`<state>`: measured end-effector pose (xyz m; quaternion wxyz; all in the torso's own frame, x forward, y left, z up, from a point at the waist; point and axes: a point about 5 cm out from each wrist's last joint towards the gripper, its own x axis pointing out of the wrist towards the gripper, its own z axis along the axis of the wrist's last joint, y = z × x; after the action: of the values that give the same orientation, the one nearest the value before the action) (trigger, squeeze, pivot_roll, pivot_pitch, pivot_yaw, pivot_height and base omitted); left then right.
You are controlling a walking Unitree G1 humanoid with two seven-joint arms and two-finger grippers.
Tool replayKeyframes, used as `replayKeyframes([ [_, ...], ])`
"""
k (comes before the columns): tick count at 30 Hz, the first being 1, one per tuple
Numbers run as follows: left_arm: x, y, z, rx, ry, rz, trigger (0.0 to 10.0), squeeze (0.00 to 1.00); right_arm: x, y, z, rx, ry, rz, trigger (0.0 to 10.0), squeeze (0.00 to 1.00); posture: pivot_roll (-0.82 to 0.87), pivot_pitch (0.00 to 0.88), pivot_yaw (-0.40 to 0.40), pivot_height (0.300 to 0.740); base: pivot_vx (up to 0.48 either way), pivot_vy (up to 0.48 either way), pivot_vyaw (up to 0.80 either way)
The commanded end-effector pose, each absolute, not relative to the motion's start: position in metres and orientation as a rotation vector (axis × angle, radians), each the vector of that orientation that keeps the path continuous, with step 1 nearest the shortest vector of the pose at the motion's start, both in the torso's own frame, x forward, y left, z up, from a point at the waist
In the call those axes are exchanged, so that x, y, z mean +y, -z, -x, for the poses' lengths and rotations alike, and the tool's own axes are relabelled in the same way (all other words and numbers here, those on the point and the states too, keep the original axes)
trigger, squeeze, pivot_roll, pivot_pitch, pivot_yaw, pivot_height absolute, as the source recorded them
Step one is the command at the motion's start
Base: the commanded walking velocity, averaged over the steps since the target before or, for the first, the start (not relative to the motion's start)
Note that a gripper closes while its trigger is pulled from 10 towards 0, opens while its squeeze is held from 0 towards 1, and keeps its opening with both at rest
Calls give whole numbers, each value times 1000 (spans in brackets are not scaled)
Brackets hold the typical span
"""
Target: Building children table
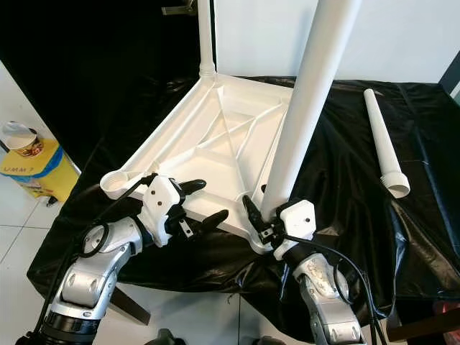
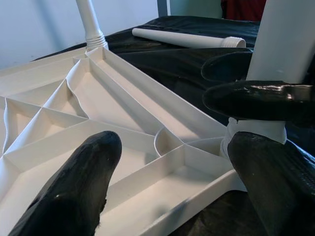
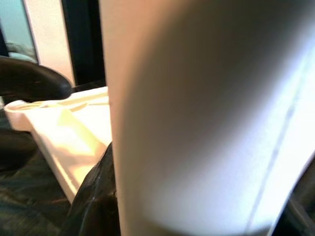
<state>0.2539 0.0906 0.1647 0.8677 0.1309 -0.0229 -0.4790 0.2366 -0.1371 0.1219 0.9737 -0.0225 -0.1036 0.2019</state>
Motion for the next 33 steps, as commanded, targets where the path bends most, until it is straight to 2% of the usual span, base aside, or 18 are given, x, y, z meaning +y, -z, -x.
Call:
replayKeyframes([
  [1,90,-164,-253,-46,952,-265,10000,0,-152,-100,-235,-89,-295,79,10000,0,-13,65,-5,740,0,0,0],
  [4,90,-164,-253,-47,950,-264,10000,0,-153,-102,-235,-101,-252,90,10000,0,-12,62,-9,740,0,0,0],
  [7,90,-164,-254,-49,943,-267,10000,0,-163,-103,-236,-94,-103,112,10000,0,-14,60,-11,740,0,0,0],
  [11,91,-164,-254,-50,941,-268,10000,0,-165,-103,-237,-92,-66,116,10000,0,-14,59,-10,740,0,0,0],
  [15,91,-164,-254,-51,945,-272,10000,0,-176,-101,-238,-87,97,140,10000,0,-19,56,-2,740,0,0,0],
  [33,89,-164,-255,-61,963,-282,10000,0,-186,-95,-243,-18,241,-3,10000,0,-36,43,7,740,0,0,0],
])
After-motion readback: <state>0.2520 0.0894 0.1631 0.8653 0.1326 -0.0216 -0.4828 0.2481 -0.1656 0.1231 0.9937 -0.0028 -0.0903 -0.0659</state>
